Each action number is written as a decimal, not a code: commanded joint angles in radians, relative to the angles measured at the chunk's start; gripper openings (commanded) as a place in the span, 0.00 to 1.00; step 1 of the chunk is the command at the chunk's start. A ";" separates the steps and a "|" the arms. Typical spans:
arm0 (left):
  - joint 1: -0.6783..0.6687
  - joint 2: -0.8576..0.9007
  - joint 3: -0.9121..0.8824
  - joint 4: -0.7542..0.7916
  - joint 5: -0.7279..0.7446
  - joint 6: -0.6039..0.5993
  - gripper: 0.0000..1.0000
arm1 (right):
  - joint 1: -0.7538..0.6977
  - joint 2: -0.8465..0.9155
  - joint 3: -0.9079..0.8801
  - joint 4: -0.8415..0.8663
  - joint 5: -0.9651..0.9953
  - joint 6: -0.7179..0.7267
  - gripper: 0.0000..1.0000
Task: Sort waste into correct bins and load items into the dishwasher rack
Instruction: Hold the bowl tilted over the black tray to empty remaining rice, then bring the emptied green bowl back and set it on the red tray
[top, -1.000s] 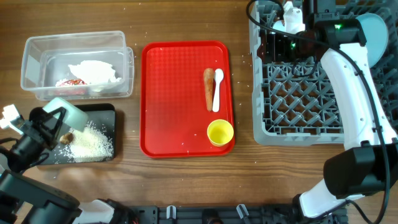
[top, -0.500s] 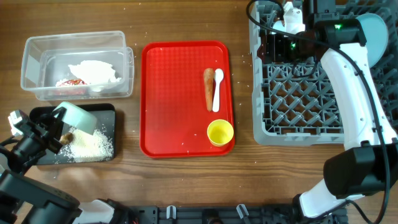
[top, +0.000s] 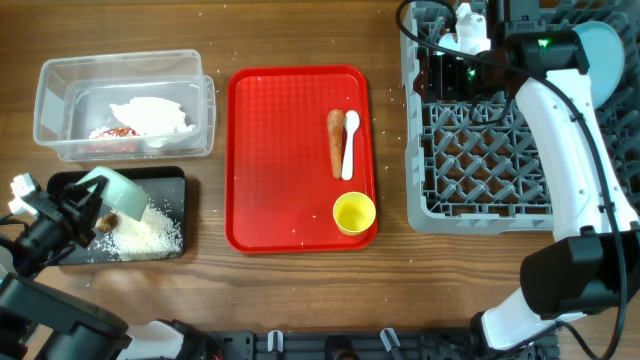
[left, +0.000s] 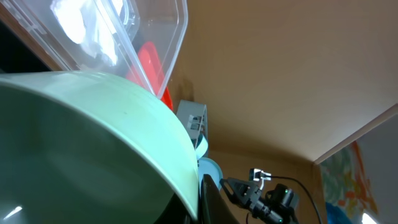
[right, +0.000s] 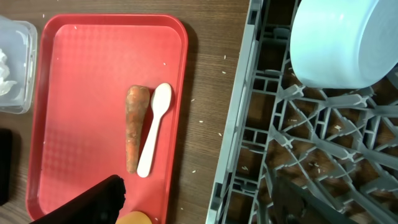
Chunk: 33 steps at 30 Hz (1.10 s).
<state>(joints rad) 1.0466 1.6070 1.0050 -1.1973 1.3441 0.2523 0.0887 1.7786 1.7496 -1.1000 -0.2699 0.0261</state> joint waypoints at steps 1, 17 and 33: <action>0.004 -0.007 0.001 -0.005 0.095 0.025 0.04 | -0.002 -0.004 -0.003 0.001 -0.019 0.011 0.78; -1.025 -0.164 0.191 0.451 -0.760 -0.448 0.04 | -0.002 -0.004 -0.003 0.007 -0.020 0.010 0.79; -1.531 0.205 0.191 0.513 -1.294 -0.587 0.08 | -0.002 -0.004 -0.003 0.023 -0.020 0.007 0.79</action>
<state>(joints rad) -0.4870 1.8034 1.1934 -0.6830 0.0937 -0.3138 0.0887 1.7786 1.7496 -1.0836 -0.2733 0.0261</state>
